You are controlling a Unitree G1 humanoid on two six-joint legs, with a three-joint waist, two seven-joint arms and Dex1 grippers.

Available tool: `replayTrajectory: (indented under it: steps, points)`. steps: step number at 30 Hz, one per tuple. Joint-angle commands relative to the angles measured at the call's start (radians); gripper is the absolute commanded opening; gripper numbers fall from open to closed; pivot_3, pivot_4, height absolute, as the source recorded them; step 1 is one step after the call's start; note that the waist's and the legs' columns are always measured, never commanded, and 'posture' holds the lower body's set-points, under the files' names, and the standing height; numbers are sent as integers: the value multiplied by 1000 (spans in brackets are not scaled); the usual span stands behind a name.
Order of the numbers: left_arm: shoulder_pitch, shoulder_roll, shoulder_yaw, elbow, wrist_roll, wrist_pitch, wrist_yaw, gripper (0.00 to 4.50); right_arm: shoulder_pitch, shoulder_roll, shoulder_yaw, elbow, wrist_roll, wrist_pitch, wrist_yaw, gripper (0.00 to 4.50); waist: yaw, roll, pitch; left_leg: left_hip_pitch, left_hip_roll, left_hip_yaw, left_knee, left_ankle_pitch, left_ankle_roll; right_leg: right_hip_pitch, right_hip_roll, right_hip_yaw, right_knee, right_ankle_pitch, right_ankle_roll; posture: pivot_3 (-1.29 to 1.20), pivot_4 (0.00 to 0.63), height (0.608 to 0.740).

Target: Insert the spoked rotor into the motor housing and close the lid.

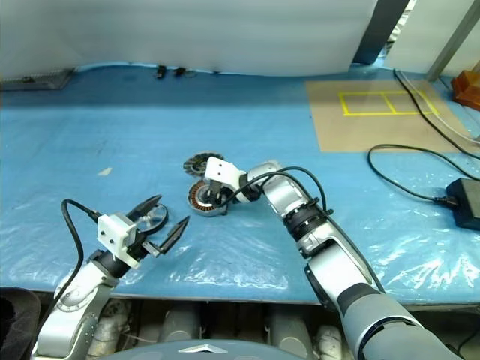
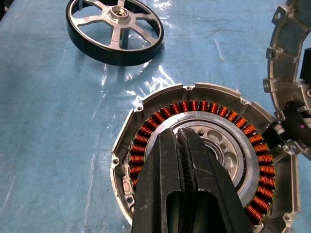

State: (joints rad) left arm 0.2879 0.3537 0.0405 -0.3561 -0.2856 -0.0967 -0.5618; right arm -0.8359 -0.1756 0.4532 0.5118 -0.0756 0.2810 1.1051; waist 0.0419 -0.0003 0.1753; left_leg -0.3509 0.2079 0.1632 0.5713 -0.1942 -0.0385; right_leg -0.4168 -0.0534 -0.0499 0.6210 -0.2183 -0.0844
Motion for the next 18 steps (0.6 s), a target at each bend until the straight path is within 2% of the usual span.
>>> replayTrajectory:
  steps: [1, 7, 13, 15, 18]
  points:
    - [-5, 10, 8, -10, 1, -13, -7, 4500, 22, -9, 21, 41, -27, 14, -7, 53, 0, 0, 0, 1, 0, 0, 0, 0, 0, 0, 0, 0, 0, 0, 0, 0, 150, 740]
    - [-13, 18, 36, -25, -29, 7, -3, 4500, -5, 23, -54, 50, 46, -2, -1, 53, 0, 0, 0, 2, 0, 0, 0, 0, 0, 3, 0, 0, 0, 0, 0, 0, 150, 740]
    - [-23, 105, 108, -111, -156, 227, 0, 4500, -48, 20, -73, 127, 61, -66, 42, 53, -1, 0, 0, -1, 0, 0, 0, 0, 0, -1, 0, 0, 0, 0, 0, 0, 150, 740]
    - [-38, 114, 151, -152, -251, 300, 16, 4500, -64, 28, -85, 139, 81, -65, 64, 53, -1, 0, 0, -2, 0, 0, 0, 0, 0, -1, 0, 0, 0, 0, 0, 0, 150, 740]
    - [-73, 185, 221, -197, -350, 454, 40, 4500, -75, 46, -96, 140, 118, -45, 124, 53, 1, 0, 0, -3, 0, 0, 0, 0, 0, -2, 0, 0, 0, 0, 0, 0, 150, 740]
